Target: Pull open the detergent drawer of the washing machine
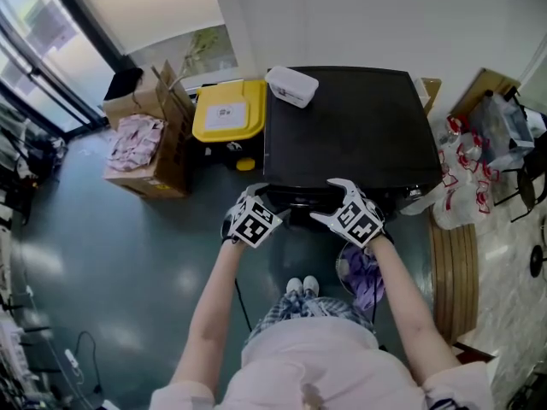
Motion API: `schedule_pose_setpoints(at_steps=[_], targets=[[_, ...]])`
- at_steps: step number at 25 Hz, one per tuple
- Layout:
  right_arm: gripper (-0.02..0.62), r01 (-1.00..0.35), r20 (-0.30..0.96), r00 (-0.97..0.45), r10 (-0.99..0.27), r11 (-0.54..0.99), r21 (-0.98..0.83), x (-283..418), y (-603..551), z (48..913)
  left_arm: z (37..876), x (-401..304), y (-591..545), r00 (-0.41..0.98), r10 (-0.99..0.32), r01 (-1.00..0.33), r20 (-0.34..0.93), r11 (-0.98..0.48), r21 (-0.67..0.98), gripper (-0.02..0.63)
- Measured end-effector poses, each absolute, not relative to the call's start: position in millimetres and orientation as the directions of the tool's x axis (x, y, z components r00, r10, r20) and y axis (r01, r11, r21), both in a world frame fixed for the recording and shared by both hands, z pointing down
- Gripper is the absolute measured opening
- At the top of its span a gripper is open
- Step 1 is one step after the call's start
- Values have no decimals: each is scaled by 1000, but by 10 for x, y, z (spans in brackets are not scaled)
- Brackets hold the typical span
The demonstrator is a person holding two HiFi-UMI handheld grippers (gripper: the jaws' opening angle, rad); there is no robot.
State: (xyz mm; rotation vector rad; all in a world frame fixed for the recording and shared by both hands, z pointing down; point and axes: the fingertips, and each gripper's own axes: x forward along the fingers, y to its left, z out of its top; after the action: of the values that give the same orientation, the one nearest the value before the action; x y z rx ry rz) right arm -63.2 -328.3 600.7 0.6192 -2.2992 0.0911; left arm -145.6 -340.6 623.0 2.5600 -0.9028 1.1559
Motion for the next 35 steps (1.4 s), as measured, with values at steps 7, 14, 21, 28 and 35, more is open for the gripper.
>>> schedule_pose_setpoints(at_steps=[7,14,21,28,35], targets=[[382,-255,794,-529,-299,948,187,-756,-3229,6270,6451,-1339,-3351,464,-338,-462,819,-881,-102,339],[376,-183,840,-482,-249,966,182,-771,-3170,6437,6555,-1279,-3403,443,-301,-413,844,-904,-106,339],[373,-140,875,-419,-244,969,203,-738,-3159,6638,6613,-1276,-3362,393,-260,-332,882,-934,-128,339],[291,-131,876,-384,-292,956,261,-736,-3246,6627,6659,-1312,-3339,322,-264,-243,909,-951,-190,337],[215,-137,855,-364,-369,930,343,-732,-3321,6614,6735,-1330,-3359,238,-353,-168,905,-933,-320,313]])
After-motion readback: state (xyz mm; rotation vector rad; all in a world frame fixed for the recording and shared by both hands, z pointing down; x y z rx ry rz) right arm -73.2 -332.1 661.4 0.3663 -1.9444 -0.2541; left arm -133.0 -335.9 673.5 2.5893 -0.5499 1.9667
